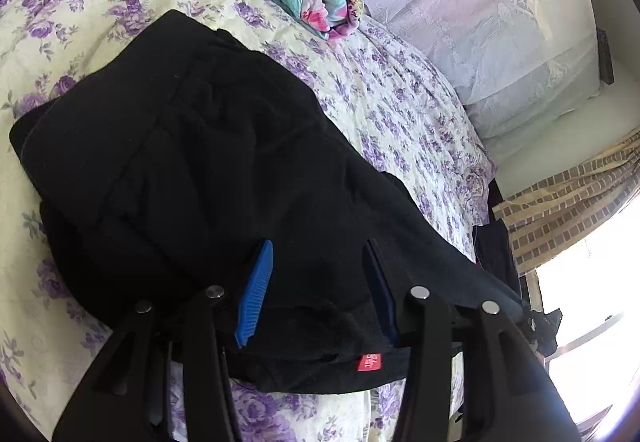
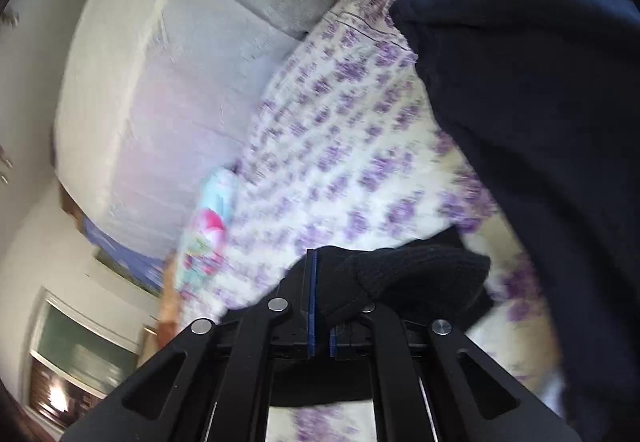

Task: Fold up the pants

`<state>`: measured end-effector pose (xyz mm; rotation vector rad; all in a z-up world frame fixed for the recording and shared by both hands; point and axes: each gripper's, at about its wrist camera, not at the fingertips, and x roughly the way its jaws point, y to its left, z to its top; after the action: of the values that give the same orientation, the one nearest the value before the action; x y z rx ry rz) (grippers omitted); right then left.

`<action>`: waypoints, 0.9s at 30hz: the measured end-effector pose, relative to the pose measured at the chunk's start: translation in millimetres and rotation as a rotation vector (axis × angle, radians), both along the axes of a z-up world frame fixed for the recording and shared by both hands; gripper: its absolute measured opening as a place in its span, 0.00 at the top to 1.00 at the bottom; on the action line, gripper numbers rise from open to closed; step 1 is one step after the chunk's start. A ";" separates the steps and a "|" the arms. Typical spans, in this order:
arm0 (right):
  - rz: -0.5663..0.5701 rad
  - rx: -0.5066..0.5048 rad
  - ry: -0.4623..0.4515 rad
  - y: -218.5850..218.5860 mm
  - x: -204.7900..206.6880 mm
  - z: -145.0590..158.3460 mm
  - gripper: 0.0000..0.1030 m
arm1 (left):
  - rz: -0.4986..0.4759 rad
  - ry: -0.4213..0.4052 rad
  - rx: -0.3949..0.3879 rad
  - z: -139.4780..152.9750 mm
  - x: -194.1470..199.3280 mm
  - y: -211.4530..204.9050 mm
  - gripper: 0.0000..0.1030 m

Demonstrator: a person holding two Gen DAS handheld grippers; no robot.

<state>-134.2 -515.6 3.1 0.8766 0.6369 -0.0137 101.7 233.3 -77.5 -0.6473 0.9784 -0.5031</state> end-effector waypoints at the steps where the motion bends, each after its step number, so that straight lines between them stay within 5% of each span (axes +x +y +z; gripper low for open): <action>1: 0.005 0.001 0.068 -3.0 -0.1 -13.9 0.96 | -0.003 0.000 -0.002 0.3 0.1 0.1 0.56; 4: 0.009 0.016 0.238 -5.3 -6.1 -66.1 0.96 | -0.001 0.010 -0.004 0.8 0.8 0.4 0.56; 10: 0.019 0.011 0.215 2.8 -19.4 -61.6 0.91 | -0.006 -0.046 0.135 29.9 -17.5 -17.7 0.48; 13: 0.025 0.057 0.233 3.9 -19.0 -62.1 0.76 | -0.086 -0.102 0.126 45.1 -28.9 -41.9 0.43; 17: 0.005 0.045 0.191 7.5 -31.0 -48.7 0.69 | -0.216 -0.135 0.121 51.7 -34.0 -89.2 0.36; 23: -0.056 0.066 0.164 -3.3 -35.3 -41.8 0.60 | -0.421 -0.105 0.154 27.2 -34.8 -156.0 0.36; 27: -0.121 0.072 0.148 -19.2 -43.7 -36.5 0.54 | -0.429 -0.038 0.173 -1.8 -35.6 -156.5 0.36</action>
<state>-177.9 -534.8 -33.4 0.9890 0.7257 -0.1665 66.2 76.8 -79.3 -0.2685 1.1156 -0.7945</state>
